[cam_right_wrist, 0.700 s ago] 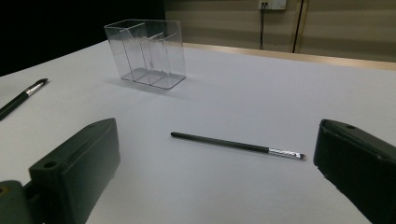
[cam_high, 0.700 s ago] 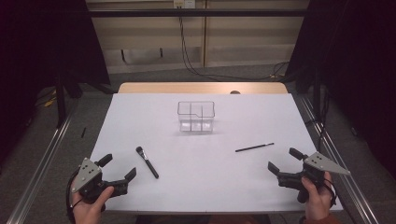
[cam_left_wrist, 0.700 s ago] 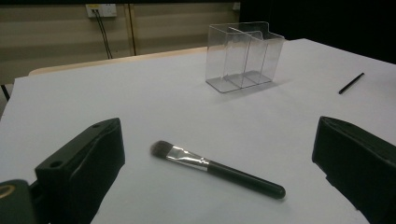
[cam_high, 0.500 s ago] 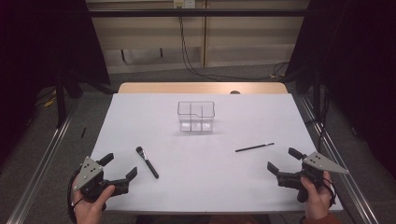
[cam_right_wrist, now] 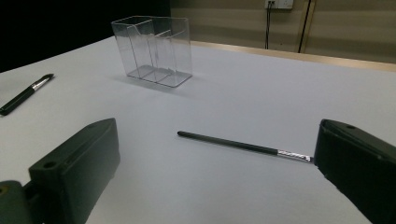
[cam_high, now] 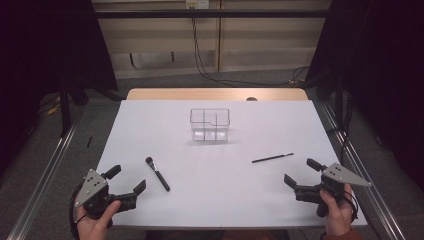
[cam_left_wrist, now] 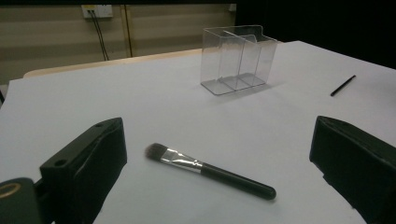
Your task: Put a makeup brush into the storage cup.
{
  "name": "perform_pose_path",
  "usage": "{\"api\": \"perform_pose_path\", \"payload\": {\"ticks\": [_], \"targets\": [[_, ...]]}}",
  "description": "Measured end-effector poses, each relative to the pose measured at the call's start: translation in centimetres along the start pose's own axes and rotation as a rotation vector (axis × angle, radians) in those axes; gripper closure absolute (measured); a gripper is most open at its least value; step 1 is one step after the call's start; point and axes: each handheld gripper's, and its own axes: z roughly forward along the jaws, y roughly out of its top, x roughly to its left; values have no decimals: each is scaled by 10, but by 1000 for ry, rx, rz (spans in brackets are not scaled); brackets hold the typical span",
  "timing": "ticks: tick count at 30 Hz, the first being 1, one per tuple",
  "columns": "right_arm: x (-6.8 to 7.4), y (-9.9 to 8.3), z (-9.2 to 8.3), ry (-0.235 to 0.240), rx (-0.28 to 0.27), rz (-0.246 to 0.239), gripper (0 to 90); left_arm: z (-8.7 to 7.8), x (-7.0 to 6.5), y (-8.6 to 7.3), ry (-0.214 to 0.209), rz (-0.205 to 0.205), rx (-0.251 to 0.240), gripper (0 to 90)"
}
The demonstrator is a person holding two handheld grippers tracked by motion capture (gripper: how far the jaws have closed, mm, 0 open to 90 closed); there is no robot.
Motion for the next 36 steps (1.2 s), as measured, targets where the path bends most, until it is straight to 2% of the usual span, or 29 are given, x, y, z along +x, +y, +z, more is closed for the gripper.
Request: {"api": "perform_pose_path", "payload": {"ticks": [3, 10, 13, 16, 24, 33, 36], "targets": [[2, 1, 0, 1, -1, -6, 0, 1, -2, 1, -8, 17, 3, 39], [2, 0, 1, 3, 4, -8, 0, 14, -5, 8, -25, 23, 26, 40], [1, 0, 0, 3, 5, -6, 0, 21, -6, 11, -21, 56, 44, 42], [1, 0, 1, 3, 6, -9, 0, 29, -8, 12, -38, 70, 68, 43], [1, 0, 2, -1, 5, -5, 0, 43, -9, 19, -41, 94, 83, 44], [1, 0, 2, -7, 11, -15, 0, 55, -3, 36, -18, 83, 56, 47], [1, 0, 2, -6, 12, -14, 0, 60, 1, 42, -14, 60, 50, 47]]}}
